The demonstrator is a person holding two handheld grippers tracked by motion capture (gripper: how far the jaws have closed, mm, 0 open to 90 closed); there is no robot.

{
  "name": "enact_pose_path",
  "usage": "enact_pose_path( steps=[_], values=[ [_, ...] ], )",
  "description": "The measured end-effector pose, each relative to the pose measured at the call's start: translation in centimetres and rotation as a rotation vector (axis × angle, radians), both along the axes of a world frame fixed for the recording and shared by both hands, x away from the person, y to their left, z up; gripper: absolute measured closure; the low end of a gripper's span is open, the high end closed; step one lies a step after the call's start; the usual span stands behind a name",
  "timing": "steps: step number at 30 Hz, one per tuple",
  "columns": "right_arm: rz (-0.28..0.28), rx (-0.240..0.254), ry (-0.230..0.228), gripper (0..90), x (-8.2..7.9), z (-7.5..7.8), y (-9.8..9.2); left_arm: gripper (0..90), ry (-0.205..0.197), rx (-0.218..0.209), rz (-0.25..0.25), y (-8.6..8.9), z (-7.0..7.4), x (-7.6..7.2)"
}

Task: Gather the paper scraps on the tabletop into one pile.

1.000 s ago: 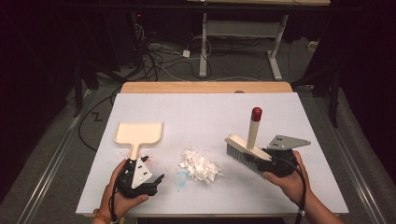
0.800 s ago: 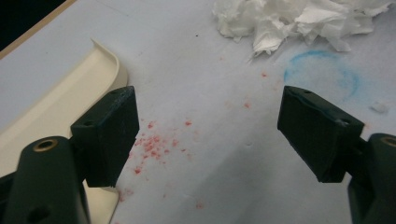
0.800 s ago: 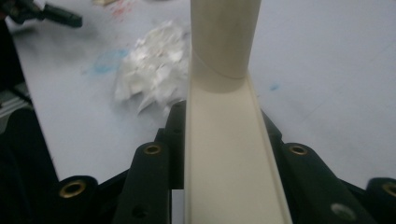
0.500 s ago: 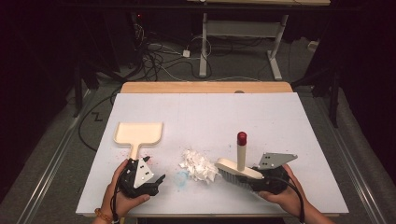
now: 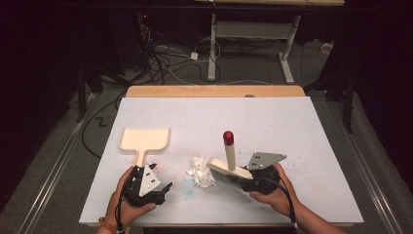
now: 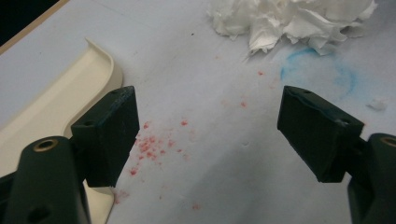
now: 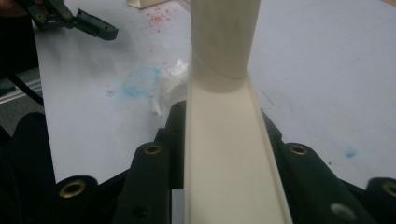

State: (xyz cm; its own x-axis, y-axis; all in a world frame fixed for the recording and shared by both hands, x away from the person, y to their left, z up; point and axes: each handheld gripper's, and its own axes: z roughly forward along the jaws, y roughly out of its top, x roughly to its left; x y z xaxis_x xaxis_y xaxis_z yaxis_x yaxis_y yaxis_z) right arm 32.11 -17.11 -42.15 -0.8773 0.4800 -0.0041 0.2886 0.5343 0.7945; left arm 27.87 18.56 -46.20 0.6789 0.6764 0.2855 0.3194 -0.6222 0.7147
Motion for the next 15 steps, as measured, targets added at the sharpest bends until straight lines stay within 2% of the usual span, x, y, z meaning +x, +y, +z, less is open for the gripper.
enact_pose_path(
  steps=[4, 9, 15],
  values=[
    [0.000, 0.003, -0.004, 67.6, 0.2, 0.3, -0.4, 20.2, 0.002, 0.000, 0.003, 0.1, 0.0, 0.0],
    [0.011, 0.005, -0.012, 67.5, -0.4, 1.0, -2.0, 20.3, 0.003, 0.004, 0.003, 0.0, -0.1, 0.0],
    [0.013, 0.045, -0.032, 67.5, -1.2, 2.1, -3.9, 20.3, 0.004, 0.010, 0.001, -0.2, -0.1, 0.0]
  ],
)
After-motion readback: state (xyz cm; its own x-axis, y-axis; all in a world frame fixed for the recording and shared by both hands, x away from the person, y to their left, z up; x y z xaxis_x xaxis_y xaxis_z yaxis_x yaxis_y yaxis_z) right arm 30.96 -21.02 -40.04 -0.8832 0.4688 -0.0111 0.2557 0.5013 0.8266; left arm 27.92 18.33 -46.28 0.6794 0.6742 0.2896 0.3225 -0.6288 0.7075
